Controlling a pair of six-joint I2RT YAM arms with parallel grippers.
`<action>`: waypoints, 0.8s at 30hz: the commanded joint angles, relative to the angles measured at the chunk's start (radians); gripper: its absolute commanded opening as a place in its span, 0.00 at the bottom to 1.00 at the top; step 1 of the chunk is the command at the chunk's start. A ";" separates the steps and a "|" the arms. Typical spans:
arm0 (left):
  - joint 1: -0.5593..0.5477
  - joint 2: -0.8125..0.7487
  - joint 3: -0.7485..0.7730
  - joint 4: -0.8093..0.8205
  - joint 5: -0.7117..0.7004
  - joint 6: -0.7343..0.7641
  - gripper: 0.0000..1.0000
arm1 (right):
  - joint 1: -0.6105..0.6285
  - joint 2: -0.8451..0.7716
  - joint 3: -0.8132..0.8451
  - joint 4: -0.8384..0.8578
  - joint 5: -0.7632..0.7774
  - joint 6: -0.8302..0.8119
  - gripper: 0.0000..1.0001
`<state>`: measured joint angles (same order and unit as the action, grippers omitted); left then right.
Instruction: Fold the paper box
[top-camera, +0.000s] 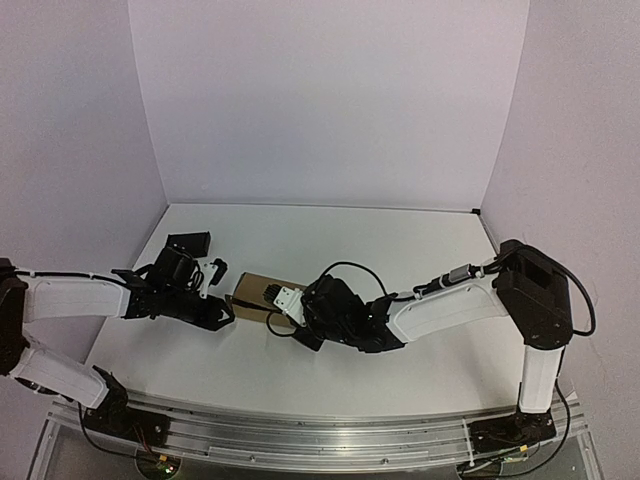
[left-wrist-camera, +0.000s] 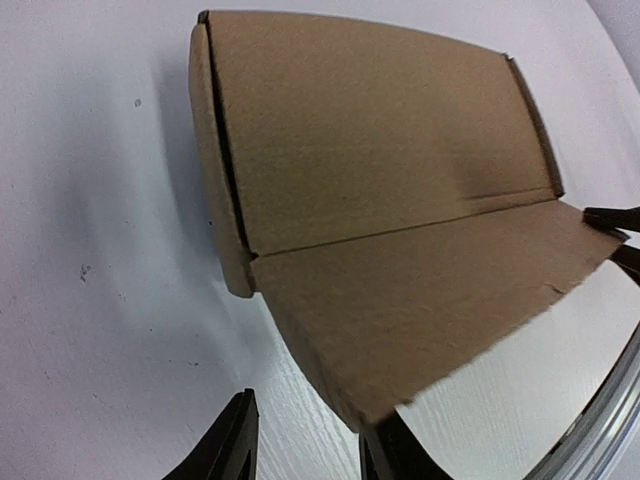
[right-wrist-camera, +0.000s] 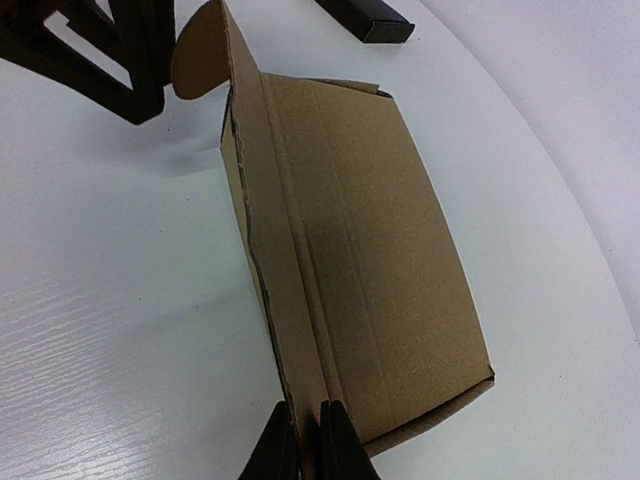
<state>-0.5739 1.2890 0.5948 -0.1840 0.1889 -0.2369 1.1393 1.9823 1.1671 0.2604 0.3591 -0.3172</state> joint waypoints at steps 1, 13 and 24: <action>0.000 0.015 0.062 0.032 -0.066 -0.008 0.34 | -0.003 -0.005 0.020 -0.010 -0.034 0.003 0.10; 0.005 0.019 0.069 -0.022 -0.179 -0.053 0.29 | -0.004 -0.017 0.004 -0.010 -0.037 -0.017 0.10; 0.006 -0.148 0.027 -0.010 0.200 0.162 0.48 | -0.004 -0.002 0.023 -0.027 -0.031 -0.047 0.17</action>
<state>-0.5701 1.2816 0.6211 -0.1936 0.1647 -0.2096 1.1374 1.9823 1.1671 0.2583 0.3434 -0.3440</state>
